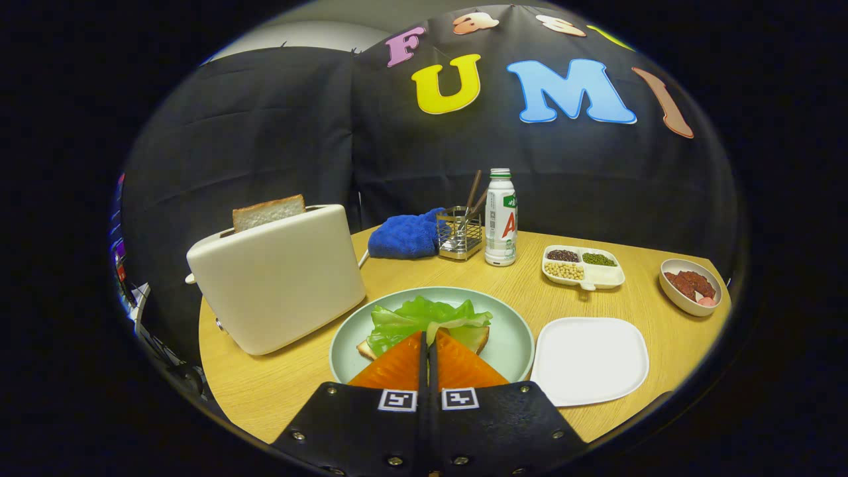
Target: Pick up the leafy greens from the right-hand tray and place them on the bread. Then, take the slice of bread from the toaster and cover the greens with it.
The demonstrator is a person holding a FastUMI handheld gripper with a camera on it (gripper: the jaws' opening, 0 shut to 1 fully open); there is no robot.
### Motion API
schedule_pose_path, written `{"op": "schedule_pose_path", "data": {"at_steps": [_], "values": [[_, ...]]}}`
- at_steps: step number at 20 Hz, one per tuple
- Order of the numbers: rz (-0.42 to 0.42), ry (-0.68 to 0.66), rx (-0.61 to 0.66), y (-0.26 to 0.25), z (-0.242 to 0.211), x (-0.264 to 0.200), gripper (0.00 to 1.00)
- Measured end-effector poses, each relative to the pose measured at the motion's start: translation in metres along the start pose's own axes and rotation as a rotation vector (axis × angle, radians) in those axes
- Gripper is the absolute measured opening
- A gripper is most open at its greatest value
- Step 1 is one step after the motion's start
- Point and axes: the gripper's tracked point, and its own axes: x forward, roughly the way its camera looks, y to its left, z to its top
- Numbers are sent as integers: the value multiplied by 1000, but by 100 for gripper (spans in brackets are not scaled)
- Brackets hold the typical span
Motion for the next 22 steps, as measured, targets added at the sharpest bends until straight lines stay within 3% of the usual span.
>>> {"op": "schedule_pose_path", "data": {"at_steps": [4,6,7,8,9,10,13,17,22], "values": [[-47,32,-30,-9,-11,-4,1],[-69,55,-25,-12,-19,-6,7],[-74,72,-21,-13,-22,-10,17],[-84,87,-23,-15,-25,-16,38],[-85,101,-30,-16,-30,-19,45],[-105,110,-31,-20,-33,-25,61],[-153,84,-40,-29,-27,-41,66],[-181,-64,-35,-18,10,-63,71],[-407,-213,-26,-14,55,-82,71]]}}
